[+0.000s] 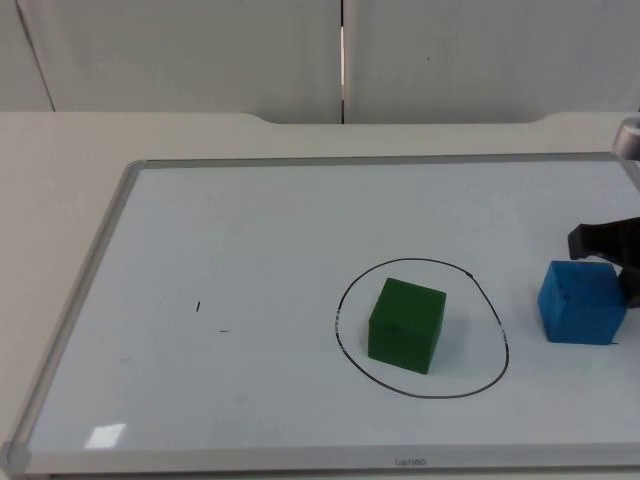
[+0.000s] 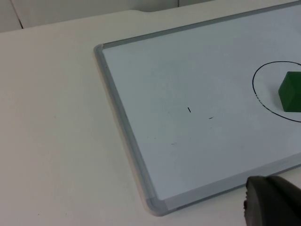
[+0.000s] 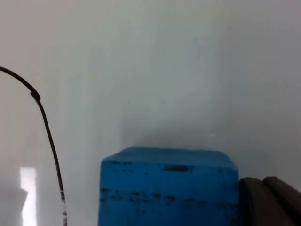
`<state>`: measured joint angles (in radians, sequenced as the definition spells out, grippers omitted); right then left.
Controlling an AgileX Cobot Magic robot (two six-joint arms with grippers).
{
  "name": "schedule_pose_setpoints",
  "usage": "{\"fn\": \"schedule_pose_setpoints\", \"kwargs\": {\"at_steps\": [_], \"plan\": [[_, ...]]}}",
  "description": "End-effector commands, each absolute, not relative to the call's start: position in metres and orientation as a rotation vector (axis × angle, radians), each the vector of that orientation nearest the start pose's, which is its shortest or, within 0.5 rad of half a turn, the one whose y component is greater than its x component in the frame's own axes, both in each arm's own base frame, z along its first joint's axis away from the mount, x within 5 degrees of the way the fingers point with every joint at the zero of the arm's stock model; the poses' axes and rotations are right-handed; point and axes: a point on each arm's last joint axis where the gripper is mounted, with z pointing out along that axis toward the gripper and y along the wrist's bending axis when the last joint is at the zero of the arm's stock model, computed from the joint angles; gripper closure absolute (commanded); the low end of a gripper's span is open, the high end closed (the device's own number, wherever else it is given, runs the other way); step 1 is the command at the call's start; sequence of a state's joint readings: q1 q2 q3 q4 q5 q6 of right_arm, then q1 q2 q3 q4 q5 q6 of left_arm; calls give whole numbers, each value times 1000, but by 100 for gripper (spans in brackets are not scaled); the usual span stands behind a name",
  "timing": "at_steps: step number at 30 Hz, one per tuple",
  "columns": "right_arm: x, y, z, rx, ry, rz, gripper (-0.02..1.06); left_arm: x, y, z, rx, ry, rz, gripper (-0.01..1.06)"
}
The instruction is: Push the two cubes into the marked area.
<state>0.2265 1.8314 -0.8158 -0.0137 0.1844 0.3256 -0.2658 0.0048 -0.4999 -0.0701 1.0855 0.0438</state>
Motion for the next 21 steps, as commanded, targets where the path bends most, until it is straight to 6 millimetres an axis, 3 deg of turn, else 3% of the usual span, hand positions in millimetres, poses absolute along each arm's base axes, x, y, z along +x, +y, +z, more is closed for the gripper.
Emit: {"fn": "schedule_pose_setpoints", "kwargs": {"at_steps": [1,12,21], "plan": [[310,73,117,108,2701,163,103,-6,-4,275,313,2045,-217,105],[306,73,115,115,2746,149,103,-6,-4,275,313,2045,-217,105],[303,105,118,-26,2683,203,103,-6,-4,275,313,2045,-217,105]]}}
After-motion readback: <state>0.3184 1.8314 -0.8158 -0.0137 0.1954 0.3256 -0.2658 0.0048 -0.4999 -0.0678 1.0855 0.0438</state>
